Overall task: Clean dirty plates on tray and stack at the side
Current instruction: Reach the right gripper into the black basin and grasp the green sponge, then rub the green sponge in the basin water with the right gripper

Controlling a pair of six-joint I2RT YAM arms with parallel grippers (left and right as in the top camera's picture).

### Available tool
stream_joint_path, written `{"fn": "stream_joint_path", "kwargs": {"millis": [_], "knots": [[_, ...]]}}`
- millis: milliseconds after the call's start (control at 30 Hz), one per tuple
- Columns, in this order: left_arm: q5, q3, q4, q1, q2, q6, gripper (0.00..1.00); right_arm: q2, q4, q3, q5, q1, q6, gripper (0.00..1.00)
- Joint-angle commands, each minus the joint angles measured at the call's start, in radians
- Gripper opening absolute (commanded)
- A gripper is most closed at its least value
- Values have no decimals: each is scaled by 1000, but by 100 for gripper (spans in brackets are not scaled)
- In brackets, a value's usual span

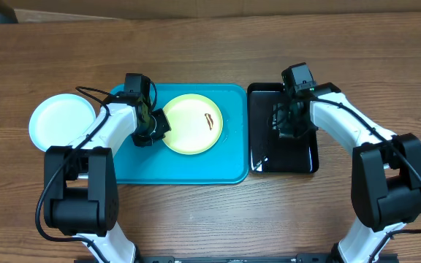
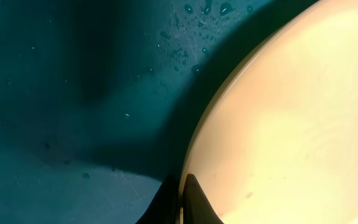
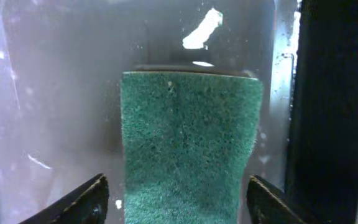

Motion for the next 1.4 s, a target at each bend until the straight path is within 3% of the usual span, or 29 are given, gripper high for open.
{"fn": "stream_joint_path", "kwargs": {"millis": [0, 233, 400, 433, 500, 533, 933, 1133, 1333, 1367], "knots": [[-7, -8, 0, 2, 13, 19, 4, -15, 27, -18, 11, 1, 5, 68], [-8, -8, 1, 2, 13, 19, 4, -15, 63, -38, 23, 1, 2, 65], [-7, -8, 0, 2, 13, 19, 4, -13, 80, -55, 37, 1, 1, 52], [-7, -8, 1, 2, 13, 19, 4, -13, 80, -55, 37, 1, 1, 43], [-7, -8, 3, 2, 13, 19, 4, -14, 80, -53, 37, 1, 1, 7], [-7, -8, 3, 2, 13, 19, 4, -17, 72, -46, 34, 1, 1, 4], [-7, -8, 1, 2, 13, 19, 4, -63, -166, 117, 18, 26, 2, 4], [-8, -8, 1, 2, 13, 19, 4, -60, -159, 69, -46, 26, 2, 7], [-9, -8, 2, -2, 13, 19, 4, -60, -45, -41, -45, 26, 1, 7], [-8, -8, 2, -2, 13, 19, 4, -60, -28, -59, -45, 26, 1, 12]]}}
